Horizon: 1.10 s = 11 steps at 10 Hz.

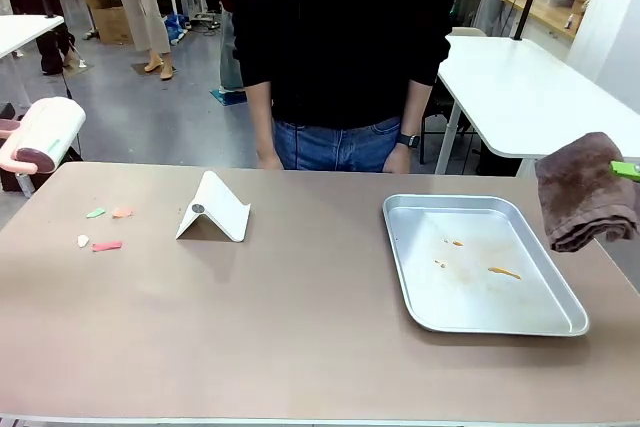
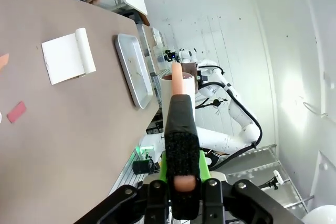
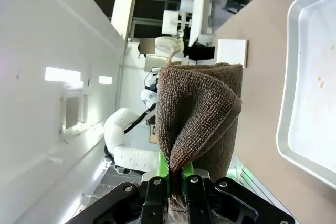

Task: Clean the surface of the table.
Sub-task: Hold the Lint Roller with your left hand and the towel with your right hand, then if a person points to the right, clean the right side of the table with your right hand, and if they point to the left, clean the left side with your left hand.

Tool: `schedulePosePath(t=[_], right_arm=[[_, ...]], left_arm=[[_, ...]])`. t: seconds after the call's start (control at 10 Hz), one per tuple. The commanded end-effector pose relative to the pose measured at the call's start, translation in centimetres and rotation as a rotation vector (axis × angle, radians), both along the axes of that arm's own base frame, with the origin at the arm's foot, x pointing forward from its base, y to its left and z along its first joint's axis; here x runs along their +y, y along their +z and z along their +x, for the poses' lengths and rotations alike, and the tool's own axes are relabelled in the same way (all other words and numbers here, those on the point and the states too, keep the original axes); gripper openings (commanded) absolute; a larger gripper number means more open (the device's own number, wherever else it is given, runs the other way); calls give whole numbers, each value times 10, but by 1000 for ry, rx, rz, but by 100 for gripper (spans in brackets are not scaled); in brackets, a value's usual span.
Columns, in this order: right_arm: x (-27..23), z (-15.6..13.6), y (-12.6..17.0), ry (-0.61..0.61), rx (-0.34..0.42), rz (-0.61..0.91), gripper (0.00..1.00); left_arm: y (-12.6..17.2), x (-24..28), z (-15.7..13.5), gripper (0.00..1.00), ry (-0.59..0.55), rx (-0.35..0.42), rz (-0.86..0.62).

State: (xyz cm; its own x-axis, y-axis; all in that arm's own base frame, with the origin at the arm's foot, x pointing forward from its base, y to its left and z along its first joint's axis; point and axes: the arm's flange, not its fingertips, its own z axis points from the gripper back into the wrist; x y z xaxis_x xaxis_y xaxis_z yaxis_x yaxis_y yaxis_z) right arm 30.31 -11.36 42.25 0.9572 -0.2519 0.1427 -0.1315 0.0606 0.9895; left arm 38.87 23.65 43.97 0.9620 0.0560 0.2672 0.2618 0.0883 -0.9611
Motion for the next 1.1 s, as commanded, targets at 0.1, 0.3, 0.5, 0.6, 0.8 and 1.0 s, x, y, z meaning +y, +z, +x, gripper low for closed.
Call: schedulePosePath(t=[0.1, 0.3, 0.5, 0.6, 0.8, 1.0], right_arm=[[0, -1, 2, 9, 4, 5, 0], [0, -1, 2, 9, 4, 5, 0], [0, -1, 2, 9, 4, 5, 0], [0, -1, 2, 9, 4, 5, 0], [0, -1, 2, 9, 4, 5, 0], [0, -1, 2, 9, 4, 5, 0]], left_arm=[[4, 2, -2, 0, -30, -16, -3], [4, 2, -2, 0, -30, -16, -3], [4, 2, -2, 0, -30, -16, -3], [4, 2, -2, 0, -30, -16, -3], [4, 2, -2, 0, -30, -16, -3], [4, 2, -2, 0, -30, -16, -3]])
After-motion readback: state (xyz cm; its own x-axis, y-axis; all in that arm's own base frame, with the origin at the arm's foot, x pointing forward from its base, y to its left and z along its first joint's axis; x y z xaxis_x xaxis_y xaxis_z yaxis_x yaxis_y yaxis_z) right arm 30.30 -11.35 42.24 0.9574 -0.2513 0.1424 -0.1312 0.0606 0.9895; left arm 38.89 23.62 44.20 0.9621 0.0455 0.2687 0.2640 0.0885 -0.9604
